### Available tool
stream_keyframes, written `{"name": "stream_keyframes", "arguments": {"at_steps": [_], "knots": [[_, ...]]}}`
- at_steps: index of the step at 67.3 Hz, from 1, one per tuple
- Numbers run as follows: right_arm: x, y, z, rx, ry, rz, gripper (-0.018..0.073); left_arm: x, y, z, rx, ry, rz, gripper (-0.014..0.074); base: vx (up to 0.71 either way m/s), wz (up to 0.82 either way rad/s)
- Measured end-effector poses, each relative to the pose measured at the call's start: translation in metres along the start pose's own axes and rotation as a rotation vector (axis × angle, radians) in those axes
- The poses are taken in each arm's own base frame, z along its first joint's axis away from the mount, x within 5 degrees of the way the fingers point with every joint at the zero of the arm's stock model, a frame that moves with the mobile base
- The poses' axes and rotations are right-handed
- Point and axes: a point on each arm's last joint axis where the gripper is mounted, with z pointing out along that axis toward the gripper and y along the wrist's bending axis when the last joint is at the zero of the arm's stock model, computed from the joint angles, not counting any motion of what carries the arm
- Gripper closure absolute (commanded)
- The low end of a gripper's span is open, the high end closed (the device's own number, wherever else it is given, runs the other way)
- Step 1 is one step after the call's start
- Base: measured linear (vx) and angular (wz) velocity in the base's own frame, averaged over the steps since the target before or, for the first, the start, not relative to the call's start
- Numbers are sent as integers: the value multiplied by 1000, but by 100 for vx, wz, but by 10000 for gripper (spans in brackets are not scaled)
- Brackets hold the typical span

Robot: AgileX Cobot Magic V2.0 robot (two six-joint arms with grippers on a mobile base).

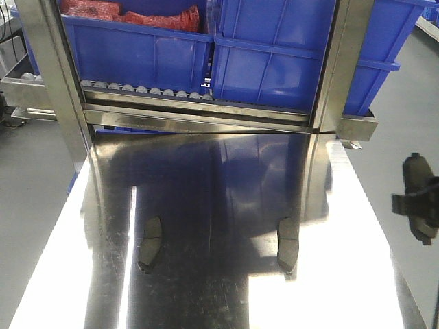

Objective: Move and align brake pads A on conveyor
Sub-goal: 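Close the right gripper on the brake pad and lift it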

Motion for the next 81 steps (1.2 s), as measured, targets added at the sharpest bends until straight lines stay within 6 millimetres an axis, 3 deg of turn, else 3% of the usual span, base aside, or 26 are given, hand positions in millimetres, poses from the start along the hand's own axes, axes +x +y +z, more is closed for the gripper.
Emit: {"name": "stream_keyframes", "arguments": {"at_steps": [24,39,81], "knots": [[69,-6,-64,-16,-279,-2,566,0,0,0,0,0,0,602,0,0],[101,-8,-86,-31,-419,14,566,0,0,0,0,0,0,602,0,0],[109,-7,-87,-45,-429,29,566,0,0,0,0,0,0,602,0,0]]}}
